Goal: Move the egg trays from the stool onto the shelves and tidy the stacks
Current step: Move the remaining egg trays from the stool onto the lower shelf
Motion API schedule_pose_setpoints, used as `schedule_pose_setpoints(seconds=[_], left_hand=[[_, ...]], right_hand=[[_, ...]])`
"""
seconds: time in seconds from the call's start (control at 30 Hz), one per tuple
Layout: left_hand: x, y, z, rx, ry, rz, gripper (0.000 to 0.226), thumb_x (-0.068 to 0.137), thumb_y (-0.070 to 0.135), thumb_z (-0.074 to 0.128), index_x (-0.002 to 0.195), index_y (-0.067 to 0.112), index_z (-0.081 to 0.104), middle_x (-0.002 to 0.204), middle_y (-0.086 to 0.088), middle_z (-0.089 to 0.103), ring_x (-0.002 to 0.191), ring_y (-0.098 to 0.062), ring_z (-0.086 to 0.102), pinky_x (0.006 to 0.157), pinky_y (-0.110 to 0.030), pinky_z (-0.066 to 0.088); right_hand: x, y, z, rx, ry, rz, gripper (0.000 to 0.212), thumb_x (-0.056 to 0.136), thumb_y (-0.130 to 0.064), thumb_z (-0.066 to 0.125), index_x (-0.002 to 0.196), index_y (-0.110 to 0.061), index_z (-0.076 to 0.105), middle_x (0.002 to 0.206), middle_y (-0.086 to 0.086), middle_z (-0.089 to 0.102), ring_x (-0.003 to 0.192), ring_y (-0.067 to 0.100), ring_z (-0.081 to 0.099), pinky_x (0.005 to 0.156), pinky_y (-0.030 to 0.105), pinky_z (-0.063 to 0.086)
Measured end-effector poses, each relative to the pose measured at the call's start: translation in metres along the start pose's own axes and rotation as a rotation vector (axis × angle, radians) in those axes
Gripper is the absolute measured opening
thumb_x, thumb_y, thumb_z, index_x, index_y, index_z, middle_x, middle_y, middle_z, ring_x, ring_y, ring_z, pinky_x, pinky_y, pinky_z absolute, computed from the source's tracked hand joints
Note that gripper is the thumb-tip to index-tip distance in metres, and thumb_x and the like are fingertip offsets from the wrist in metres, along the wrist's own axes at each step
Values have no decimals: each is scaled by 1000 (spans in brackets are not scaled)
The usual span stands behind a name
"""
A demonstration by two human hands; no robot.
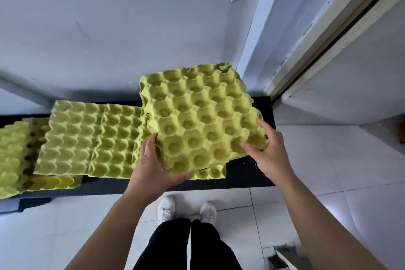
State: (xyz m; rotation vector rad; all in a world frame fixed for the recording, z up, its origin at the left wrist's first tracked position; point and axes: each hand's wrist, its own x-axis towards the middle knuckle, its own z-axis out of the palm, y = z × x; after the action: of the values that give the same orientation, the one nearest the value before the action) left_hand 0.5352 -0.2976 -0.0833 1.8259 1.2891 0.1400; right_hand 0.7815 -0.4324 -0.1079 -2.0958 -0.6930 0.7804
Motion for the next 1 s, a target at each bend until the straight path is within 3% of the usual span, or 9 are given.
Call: schedule_pose_setpoints(seconds=[0.13, 0.23, 0.37, 0.6, 0.77, 0.9, 1.0], left_hand=[[-32, -19, -55, -101, 98, -68, 140, 38, 48, 93, 151, 23, 15, 143, 10, 25, 125, -5, 33, 102, -23, 32], [-55, -45, -102, -186, 189, -136, 147, 26, 58, 88, 151, 29, 17, 147, 11, 14, 126, -12, 38, 107, -31, 37], [-89, -91, -168, -274, 309, -162, 143, 28, 54, 93, 148, 42, 17, 134, 12, 23, 124, -15, 41, 105, -35, 41], [-169, -195, -294, -271, 537, -168, 134, 40, 47, 94, 150, 37, 18, 130, 19, 28, 123, -5, 37, 97, -21, 34], [-220, -265, -377, -282, 684, -204, 130, 26, 65, 83, 142, 35, 32, 126, 15, 39, 115, -5, 42, 97, -24, 37], [-248, -321, -427, -305, 776, -229, 122, 26, 64, 84, 135, 32, 40, 122, 9, 50, 115, -11, 48, 94, -23, 37], [-261, -358, -464, -311, 822, -279, 125, 27, 62, 88, 138, 29, 40, 122, 6, 54, 113, -11, 50, 92, -22, 35]], right_hand=[[-12, -63, 28, -45, -65, -102, 71, 78, -34, 76, 138, -39, 39, 123, -7, 32, 113, 4, 38, 96, 17, 26], [-27, -109, 60, -84, -126, -190, 71, 78, -38, 75, 139, -40, 38, 121, -7, 32, 114, 5, 37, 98, 20, 26], [-56, -171, 119, -113, -201, -296, 71, 77, -42, 73, 138, -43, 36, 122, -6, 32, 114, 7, 36, 99, 24, 28], [-131, -277, 256, -146, -322, -419, 68, 75, -50, 72, 133, -51, 37, 139, 1, 31, 130, 15, 33, 100, 30, 31], [-182, -338, 359, -170, -410, -517, 68, 75, -50, 72, 134, -48, 38, 132, 0, 32, 129, 20, 34, 97, 29, 31], [-211, -383, 430, -186, -491, -579, 70, 75, -52, 71, 136, -46, 37, 140, 4, 29, 132, 22, 31, 100, 31, 30], [-224, -413, 484, -217, -533, -625, 71, 74, -56, 69, 136, -45, 37, 134, 6, 33, 131, 24, 33, 101, 36, 35]])
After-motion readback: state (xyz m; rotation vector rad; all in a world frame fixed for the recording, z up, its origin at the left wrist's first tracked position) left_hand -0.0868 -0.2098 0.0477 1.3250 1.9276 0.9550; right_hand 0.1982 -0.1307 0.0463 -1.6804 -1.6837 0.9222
